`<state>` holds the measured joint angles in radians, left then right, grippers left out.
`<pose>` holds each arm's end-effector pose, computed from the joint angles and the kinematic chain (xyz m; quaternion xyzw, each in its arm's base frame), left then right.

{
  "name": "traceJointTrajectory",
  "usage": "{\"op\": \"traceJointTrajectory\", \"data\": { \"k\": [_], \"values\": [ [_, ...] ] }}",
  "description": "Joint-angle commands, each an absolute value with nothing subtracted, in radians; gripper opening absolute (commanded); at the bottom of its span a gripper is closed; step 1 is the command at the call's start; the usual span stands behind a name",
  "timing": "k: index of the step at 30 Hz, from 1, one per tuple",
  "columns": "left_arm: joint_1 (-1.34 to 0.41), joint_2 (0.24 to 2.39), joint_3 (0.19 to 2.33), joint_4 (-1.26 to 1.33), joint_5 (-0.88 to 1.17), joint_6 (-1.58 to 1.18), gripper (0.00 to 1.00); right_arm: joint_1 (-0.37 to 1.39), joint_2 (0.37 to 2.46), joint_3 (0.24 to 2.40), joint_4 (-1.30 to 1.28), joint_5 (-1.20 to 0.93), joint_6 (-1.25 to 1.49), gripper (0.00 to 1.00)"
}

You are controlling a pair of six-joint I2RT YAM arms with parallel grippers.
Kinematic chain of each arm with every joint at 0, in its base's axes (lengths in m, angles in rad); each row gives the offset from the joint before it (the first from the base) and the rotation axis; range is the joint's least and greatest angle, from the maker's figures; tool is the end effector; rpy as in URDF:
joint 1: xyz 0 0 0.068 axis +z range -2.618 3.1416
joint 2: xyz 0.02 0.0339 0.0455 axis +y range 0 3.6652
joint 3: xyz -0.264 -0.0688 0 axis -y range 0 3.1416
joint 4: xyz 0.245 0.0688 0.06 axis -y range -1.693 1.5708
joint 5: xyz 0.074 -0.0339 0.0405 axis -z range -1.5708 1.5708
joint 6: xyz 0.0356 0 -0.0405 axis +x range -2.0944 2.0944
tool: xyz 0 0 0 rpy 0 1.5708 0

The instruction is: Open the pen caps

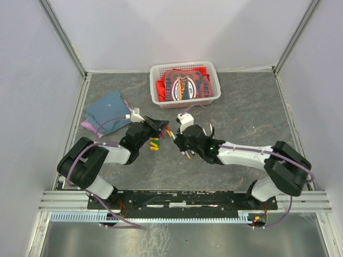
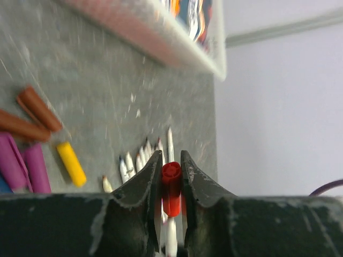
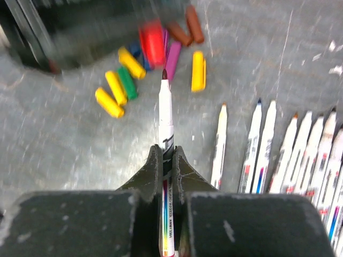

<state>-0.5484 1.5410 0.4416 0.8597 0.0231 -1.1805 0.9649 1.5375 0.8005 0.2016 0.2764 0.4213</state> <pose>0.2413 -0.1484 0.1603 -0.2377 0.7498 -0.4756 0.3938 0.1937 0.2625 0.2019 -0.1654 0.8474 0.2211 0.4536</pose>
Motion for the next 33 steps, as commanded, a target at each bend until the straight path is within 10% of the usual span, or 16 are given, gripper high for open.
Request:
{"op": "traceJointTrajectory", "data": {
  "k": [1,33],
  "values": [
    [-0.471,1.586,0.390,1.279,-0.025,-1.150,0.03,0.900,1.405,0.688,0.224,0.025,0.488,0.01],
    [-0.580,1.502,0.414,0.660,-0.118,-1.061,0.06,0.867,1.614,0.867,0.003,0.288,0.422,0.02]
  ]
}}
